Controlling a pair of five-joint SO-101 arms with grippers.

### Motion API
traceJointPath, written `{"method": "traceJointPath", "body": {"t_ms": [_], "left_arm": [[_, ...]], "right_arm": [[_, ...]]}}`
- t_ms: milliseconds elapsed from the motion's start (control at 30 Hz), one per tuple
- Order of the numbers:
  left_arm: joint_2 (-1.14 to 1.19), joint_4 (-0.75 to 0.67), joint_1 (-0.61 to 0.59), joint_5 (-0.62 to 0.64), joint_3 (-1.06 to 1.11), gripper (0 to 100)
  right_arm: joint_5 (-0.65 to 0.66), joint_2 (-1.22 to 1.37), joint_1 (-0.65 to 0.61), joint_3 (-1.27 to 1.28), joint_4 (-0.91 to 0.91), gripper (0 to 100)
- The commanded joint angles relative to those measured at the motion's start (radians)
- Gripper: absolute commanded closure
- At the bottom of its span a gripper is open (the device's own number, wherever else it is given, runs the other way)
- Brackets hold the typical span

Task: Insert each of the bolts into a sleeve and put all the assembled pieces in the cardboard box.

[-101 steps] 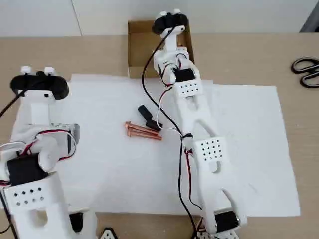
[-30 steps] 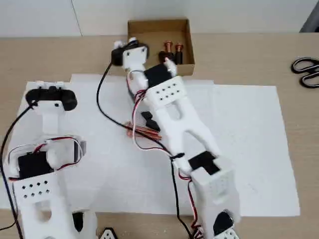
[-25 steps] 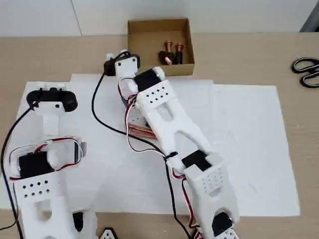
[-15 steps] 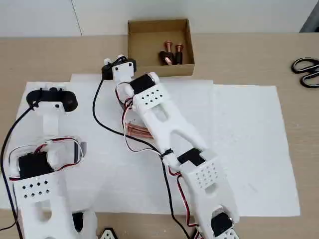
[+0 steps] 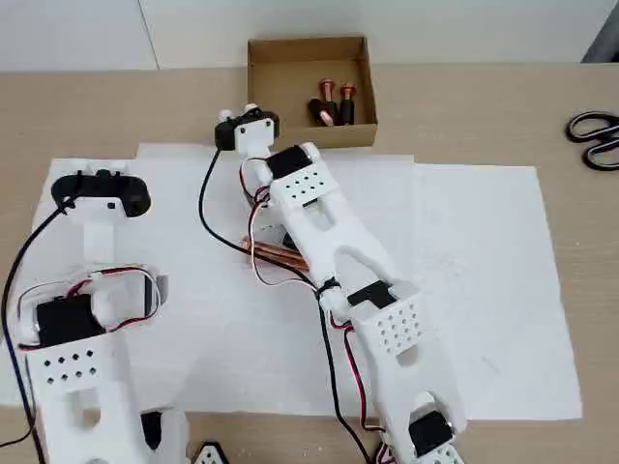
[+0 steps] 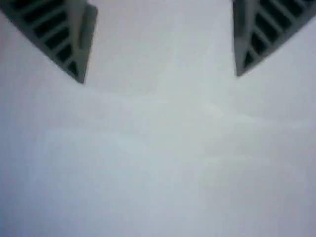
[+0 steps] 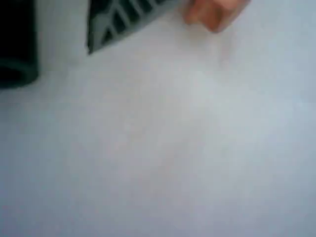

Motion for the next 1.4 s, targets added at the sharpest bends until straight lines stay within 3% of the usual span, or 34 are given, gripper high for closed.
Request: {"method": "traceJointPath", "body": {"t_ms": [0, 133, 800, 967, 1367], "left_arm": [[-0.018, -0.023, -0.006, 0.000, -0.004, 82], [-0.018, -0.023, -0.006, 0.000, -0.004, 82], [-0.018, -0.020, -0.006, 0.000, -0.004, 82], [-0.018, -0.020, -0.006, 0.000, -0.004, 82], [-0.018, -0.017, -0.006, -0.005, -0.012, 82]], "right_arm": [[0.008, -0.002, 0.016, -0.002, -0.012, 80.4], [0.008, -0.002, 0.024, 0.000, -0.050, 87.6], [0.008, 0.074, 0.035, -0.002, -0.024, 88.3], [0.005, 0.071, 0.061, -0.014, -0.030, 99.8], [0.000, -0.153, 0.120, -0.226, 0.196, 99.5]]}}
